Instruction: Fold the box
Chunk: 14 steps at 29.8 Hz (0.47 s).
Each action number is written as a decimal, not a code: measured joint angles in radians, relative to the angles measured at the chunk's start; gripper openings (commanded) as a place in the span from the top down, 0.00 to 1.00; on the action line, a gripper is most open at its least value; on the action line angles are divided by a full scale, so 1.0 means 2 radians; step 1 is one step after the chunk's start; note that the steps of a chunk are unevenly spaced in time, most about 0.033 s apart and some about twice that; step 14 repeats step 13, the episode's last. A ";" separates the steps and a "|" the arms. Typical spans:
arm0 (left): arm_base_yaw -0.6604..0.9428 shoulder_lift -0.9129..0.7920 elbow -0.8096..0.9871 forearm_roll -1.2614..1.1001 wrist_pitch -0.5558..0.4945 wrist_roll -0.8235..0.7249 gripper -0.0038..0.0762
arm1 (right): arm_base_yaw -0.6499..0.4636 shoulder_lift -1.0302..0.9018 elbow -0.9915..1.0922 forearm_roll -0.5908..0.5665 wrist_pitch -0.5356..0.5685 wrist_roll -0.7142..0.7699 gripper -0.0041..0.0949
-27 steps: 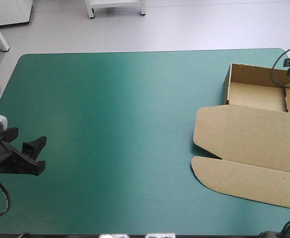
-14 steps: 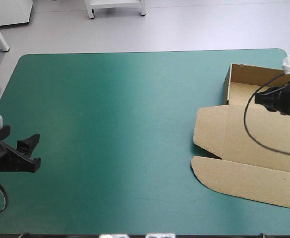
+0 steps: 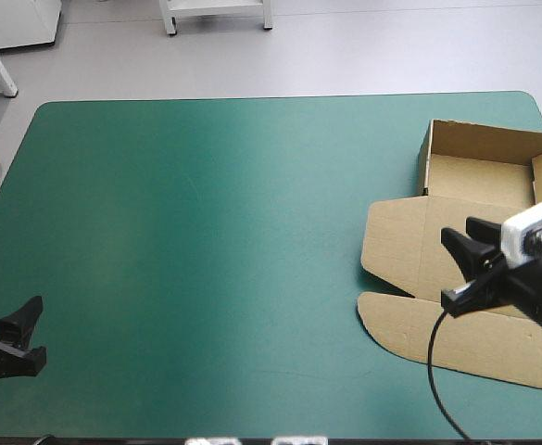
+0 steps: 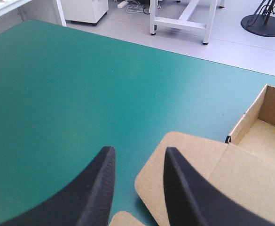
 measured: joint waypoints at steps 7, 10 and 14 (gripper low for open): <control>0.000 -0.082 0.095 0.017 -0.037 -0.020 0.45 | 0.000 -0.137 0.122 -0.004 0.002 -0.026 0.89; 0.000 -0.113 0.139 0.018 -0.063 -0.021 0.46 | 0.000 -0.192 0.172 -0.014 0.000 -0.028 0.96; 0.000 -0.138 0.188 0.018 -0.086 -0.021 0.47 | 0.000 -0.240 0.216 -0.024 -0.004 -0.028 0.98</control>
